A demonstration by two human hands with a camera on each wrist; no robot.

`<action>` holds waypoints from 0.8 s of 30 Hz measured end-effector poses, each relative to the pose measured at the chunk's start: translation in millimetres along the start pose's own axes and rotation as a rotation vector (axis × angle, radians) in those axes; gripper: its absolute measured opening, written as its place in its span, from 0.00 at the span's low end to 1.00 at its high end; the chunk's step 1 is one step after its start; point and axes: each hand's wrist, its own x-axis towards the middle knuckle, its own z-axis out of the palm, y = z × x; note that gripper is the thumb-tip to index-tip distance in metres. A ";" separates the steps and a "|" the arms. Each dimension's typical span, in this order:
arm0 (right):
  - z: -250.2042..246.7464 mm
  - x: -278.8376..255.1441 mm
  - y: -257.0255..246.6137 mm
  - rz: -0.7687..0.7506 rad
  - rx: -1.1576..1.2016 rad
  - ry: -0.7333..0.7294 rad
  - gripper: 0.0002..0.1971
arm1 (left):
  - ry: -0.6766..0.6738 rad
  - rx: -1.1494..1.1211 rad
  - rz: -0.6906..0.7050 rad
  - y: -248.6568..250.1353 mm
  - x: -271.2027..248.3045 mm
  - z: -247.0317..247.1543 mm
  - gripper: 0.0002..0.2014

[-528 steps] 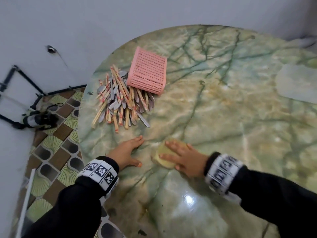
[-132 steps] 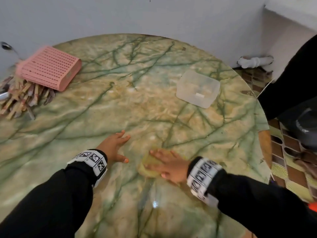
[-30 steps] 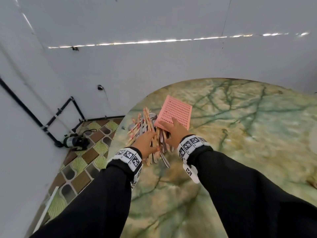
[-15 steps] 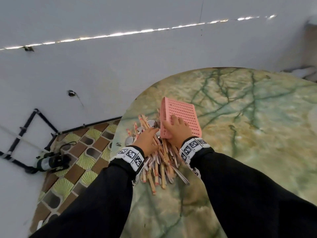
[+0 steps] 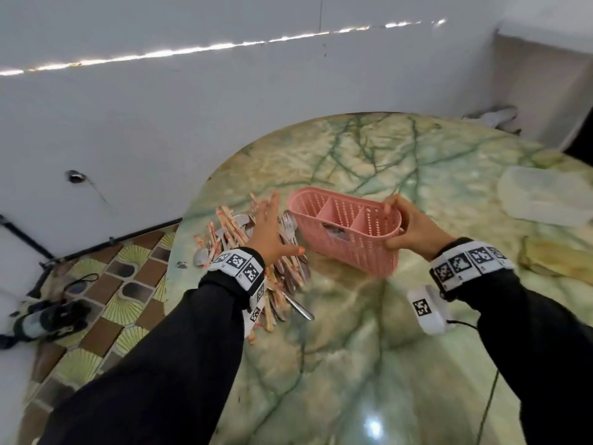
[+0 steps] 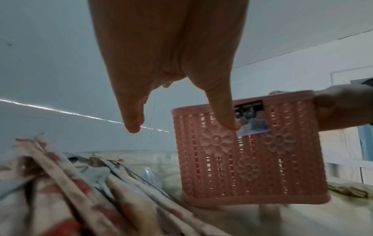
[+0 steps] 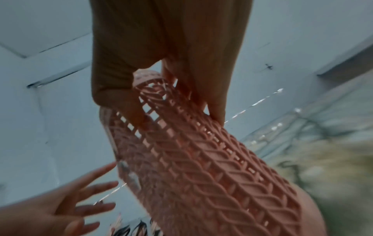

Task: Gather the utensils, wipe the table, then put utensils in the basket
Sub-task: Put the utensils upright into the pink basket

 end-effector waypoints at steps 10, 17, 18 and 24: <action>-50.2 -62.9 27.1 0.233 0.036 0.029 0.56 | 0.069 -0.249 0.117 43.2 -21.3 52.2 0.26; -56.2 -78.3 21.8 0.293 -0.061 0.115 0.45 | 0.186 -0.198 0.151 55.4 -38.2 72.3 0.18; -58.2 -79.6 20.6 0.303 -0.077 0.108 0.44 | 0.186 -0.206 0.150 56.9 -41.7 73.8 0.18; -60.3 -86.2 9.0 0.379 -0.349 0.028 0.51 | 0.122 -0.224 0.177 66.4 -61.3 71.2 0.32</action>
